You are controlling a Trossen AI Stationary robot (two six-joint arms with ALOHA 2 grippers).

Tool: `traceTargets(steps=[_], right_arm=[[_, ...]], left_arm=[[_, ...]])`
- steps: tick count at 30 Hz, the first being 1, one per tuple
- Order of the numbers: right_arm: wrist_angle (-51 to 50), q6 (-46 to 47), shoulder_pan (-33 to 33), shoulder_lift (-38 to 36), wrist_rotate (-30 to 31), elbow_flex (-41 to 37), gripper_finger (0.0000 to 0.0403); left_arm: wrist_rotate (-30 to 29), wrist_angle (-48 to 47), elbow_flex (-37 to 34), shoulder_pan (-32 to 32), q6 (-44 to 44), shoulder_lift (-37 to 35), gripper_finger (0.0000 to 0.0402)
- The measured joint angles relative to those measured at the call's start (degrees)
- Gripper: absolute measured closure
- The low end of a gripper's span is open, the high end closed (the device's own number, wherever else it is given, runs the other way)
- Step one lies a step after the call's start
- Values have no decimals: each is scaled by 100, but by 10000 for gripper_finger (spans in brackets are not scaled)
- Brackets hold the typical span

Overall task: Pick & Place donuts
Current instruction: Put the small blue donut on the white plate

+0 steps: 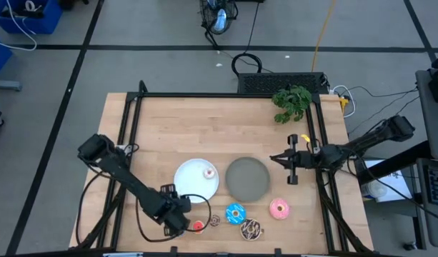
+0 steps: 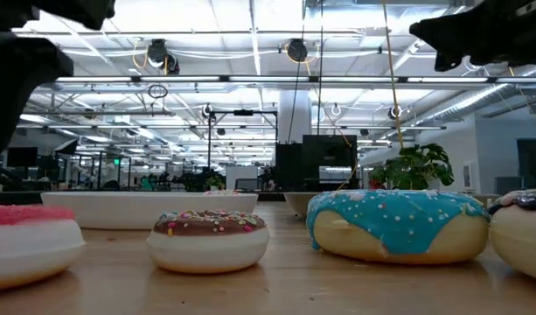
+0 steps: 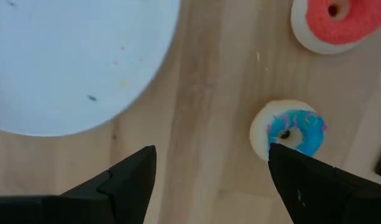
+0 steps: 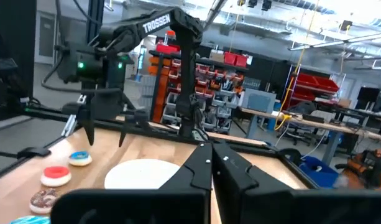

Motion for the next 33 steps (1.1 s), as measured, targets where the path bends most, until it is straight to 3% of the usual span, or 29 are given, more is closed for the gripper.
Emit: traceTargets(steps=[8, 23, 33], right_arm=[[-985, 301, 0, -632, -10, 0, 403], [-831, 142, 0, -758, -34, 2, 403], [-832, 143, 0, -755, -36, 2, 403]], left_arm=[[206, 549, 0, -201, -149, 42, 96], [-53, 689, 0, -321, -90, 209, 96], [104, 649, 0, -155, -120, 519, 96]])
